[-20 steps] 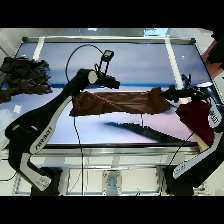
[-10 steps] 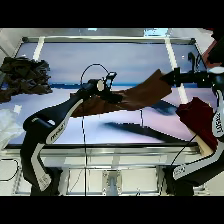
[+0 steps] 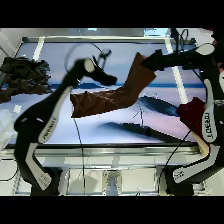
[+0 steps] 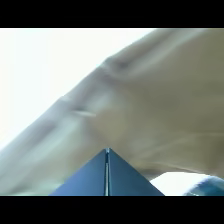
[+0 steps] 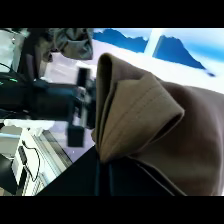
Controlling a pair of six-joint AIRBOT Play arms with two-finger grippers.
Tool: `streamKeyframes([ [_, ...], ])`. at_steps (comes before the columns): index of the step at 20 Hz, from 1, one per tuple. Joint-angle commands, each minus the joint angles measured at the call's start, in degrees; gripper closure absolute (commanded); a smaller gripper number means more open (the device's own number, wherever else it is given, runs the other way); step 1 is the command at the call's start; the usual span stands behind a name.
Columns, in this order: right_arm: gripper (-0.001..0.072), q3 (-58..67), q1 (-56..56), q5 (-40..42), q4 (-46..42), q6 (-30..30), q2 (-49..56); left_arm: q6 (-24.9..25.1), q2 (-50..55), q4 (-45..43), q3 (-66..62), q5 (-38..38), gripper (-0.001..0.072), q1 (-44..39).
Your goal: Fold the shirts.
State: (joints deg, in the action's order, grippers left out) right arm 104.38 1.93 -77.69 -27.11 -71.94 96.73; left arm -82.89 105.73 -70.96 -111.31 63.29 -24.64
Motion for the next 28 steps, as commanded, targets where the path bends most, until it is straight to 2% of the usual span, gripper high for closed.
streamKeyframes([
  [1, 0.0684, 1.79, -8.52, 8.41, -1.92, -2.34, 0.17, -0.59, -6.73, -15.96, -5.07, 7.28, 0.0697, 5.97],
  [3, 0.0684, 1.79, -15.17, 14.71, -5.03, -3.54, 1.31, -1.51, -10.25, -19.3, -5.05, 9.75, 0.0697, 9.55],
  [6, 0.0685, 1.79, -25.42, 25.83, -5.6, -3.54, 5.68, -1.51, -12.74, -18.99, -5.05, 13.31, 0.0697, 13.46],
  [10, 0.0674, 1.79, -35.15, 37.75, -4.48, -6.82, 14.51, -0.52, -12.81, -18.82, -4.44, 17.25, 0.0697, 14.29],
  [11, 0.0584, 1.79, -36.87, 40.33, -3.19, -7.28, 16.35, -0.09, -12.81, -18.62, -4.31, 17.51, 0.0697, 14.27],
  [12, 0.0372, 1.79, -37.9, 42.16, -2.16, -7.41, 17.44, 0.28, -12.83, -18.6, -4.2, 17.53, 0.0697, 14.27],
  [13, 0.0236, 1.79, -38.23, 43.5, -2.1, -7.37, 17.9, 0.46, -12.81, -18.67, -4.2, 17.66, 0.0697, 14.27],
  [14, 0.0236, 1.81, -37.83, 44.3, -3.1, -7.37, 17.86, 0.48, -12.81, -18.82, -4.2, 17.66, 0.0697, 14.27],
  [17, 0.0236, 1.86, -32.0, 40.98, -6.1, -7.39, 16.92, 0.68, -12.81, -18.82, -4.2, 17.66, 0.0697, 14.29],
  [20, 0.0239, 1.84, -22.71, 28.72, -10.29, -8.04, 16.46, 0.9, -12.81, -18.82, -4.2, 17.62, 0.0697, 14.29],
  [23, 0.0239, 1.77, -15.06, 18.47, -18.99, -14.99, 16.48, 0.83, -12.81, -18.53, -4.2, 16.76, 0.0697, 14.27],
  [26, 0.0238, 0.55, -12.22, 16.68, -25.79, -20.48, 16.5, 0.79, -12.81, -16.5, -4.2, 15.47, 0.0697, 14.27],
  [28, 0.0236, 0.0, -11.98, 15.74, -25.53, -20.63, 17.38, 0.79, -12.79, -15.58, -4.2, 15.04, 0.0697, 14.27],
])
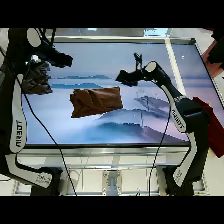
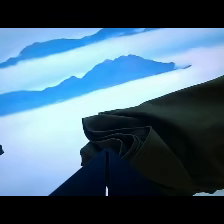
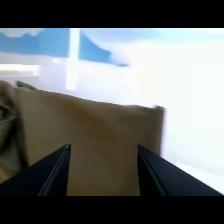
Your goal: Fold the shirts.
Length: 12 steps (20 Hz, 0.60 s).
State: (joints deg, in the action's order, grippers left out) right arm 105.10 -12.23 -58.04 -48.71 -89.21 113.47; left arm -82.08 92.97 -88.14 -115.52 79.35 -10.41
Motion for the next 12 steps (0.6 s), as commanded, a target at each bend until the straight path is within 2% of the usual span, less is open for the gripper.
streamKeyframes([
  [1, 0.0231, -0.72, 2.19, -5.07, -3.54, -3.37, 1.49, -0.02, -0.02, 1.62, 0.02, -1.29, 0.0697, 0.04],
  [4, 0.0187, -0.72, 2.19, -9.4, -1.97, -2.21, 4.79, -0.61, -0.02, 1.64, 0.02, -1.29, 0.0697, 0.04],
  [6, 0.0147, -0.72, 2.16, -11.41, 3.34, 0.24, 6.93, -0.61, -0.02, 1.68, 0.02, -1.29, 0.0697, 0.02],
  [8, 0.0147, -0.72, 1.86, -12.26, 9.84, 3.15, 8.83, -0.63, -0.02, 2.05, 0.02, -1.31, 0.0697, 0.02],
  [12, 0.0148, -0.7, -0.13, -12.5, 16.65, 6.21, 10.88, -0.63, -0.02, 4.94, 0.02, -1.49, 0.0697, 0.02],
])
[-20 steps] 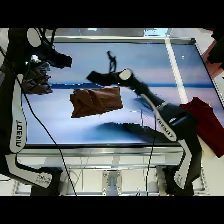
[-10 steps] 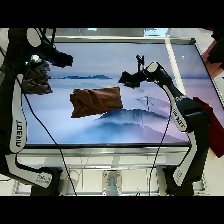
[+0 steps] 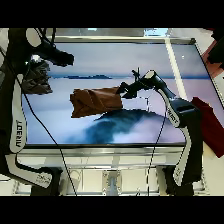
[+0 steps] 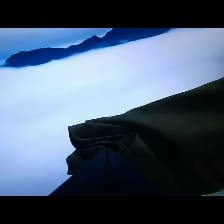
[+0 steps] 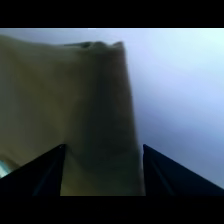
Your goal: Fold the shirts.
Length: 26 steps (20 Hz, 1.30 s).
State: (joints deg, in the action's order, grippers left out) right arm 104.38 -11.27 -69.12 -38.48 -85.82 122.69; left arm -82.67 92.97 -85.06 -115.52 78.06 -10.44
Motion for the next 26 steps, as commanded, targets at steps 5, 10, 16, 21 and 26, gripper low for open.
streamKeyframes([
  [5, 0.0383, 0.02, -4.48, -2.4, 8.96, 5.09, 2.19, -0.04, -0.02, 3.04, 0.02, 0.61, 0.0697, 0.02],
  [10, 0.0681, 0.02, -3.63, -2.05, 19.3, 14.08, 1.88, 0.02, -0.04, 2.54, 0.02, 3.76, 0.0697, 0.04],
  [16, 0.0682, 0.02, 8.94, -2.43, 15.32, 15.96, -7.63, 0.17, -0.02, 2.54, 0.02, 3.98, 0.0697, 0.04],
  [21, 0.0682, 0.02, 26.6, -10.21, 3.76, 10.03, -22.49, 0.0, -0.02, 2.6, 0.02, 3.15, 0.0697, 0.04],
  [26, 0.0683, 0.02, 46.36, -24.2, -8.11, 5.4, -36.96, -1.79, -0.02, 3.23, 0.02, 2.6, 0.0697, 0.02],
])
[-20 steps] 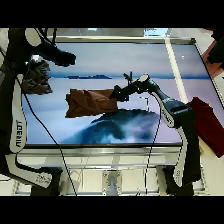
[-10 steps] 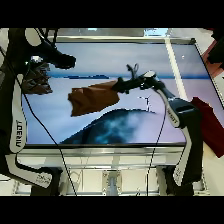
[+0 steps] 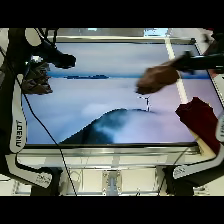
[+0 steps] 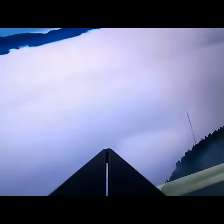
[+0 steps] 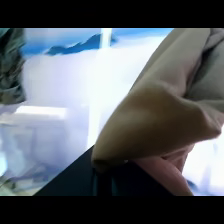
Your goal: Fold the shirts.
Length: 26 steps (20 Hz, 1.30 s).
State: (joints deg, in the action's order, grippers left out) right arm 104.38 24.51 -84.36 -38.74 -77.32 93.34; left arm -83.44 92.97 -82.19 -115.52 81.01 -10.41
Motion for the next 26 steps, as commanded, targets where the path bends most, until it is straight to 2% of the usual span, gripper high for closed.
streamKeyframes([
  [1, 0.0683, 0.02, 14.19, -11.8, -10.62, -4.44, -9.53, -1.03, -0.02, 0.5, 0.02, -0.35, 0.0697, 0.0],
  [5, 0.0683, -0.02, 27.06, -20.72, -28.87, -7.32, -14.05, -1.01, -0.02, 5.01, 0.02, -0.31, 0.0697, -0.02],
  [11, 0.0684, 0.0, 36.89, -20.68, -54.45, -7.63, -16.11, -1.05, -0.02, 9.18, 0.02, -0.17, 0.0696, -0.07],
  [14, 0.0681, -1.81, 37.64, -20.48, -59.25, -6.67, -16.09, -2.49, -0.04, 9.27, 0.02, -0.13, 0.0696, -0.11],
  [15, 0.0675, -2.97, 37.62, -19.82, -58.14, -6.69, -16.09, -2.49, -0.02, 9.33, 0.02, -0.13, 0.0696, -0.22],
  [16, 0.0548, -4.15, 37.59, -19.28, -55.52, -6.69, -16.09, -2.49, -0.04, 9.33, 0.02, -0.11, 0.0696, -0.42],
  [17, 0.0313, -4.96, 37.59, -18.73, -53.11, -6.78, -16.06, -2.49, -0.02, 9.53, 0.02, -0.07, 0.0696, -0.74],
  [18, 0.0238, -5.11, 37.51, -18.51, -51.32, -6.91, -16.04, -2.47, -0.02, 9.77, 0.02, -0.07, 0.0696, -0.94],
  [21, 0.0239, -5.09, 37.46, -17.18, -48.65, -8.96, -16.13, -2.47, -0.02, 10.21, 0.02, -0.11, 0.0696, -1.64],
  [23, 0.0239, -5.09, 37.46, -16.09, -42.75, -9.94, -16.13, -2.45, -0.02, 10.43, 0.02, -0.11, 0.0696, -1.99],
  [25, 0.024, -5.11, 37.31, -13.42, -27.08, -9.92, -16.13, -2.47, -0.02, 10.32, 0.02, -0.17, 0.0696, -2.19],
  [26, 0.024, -5.11, 36.7, -11.78, -16.61, -9.38, -16.13, -2.49, 0.0, 10.43, 0.02, -0.15, 0.0696, -2.19],
])
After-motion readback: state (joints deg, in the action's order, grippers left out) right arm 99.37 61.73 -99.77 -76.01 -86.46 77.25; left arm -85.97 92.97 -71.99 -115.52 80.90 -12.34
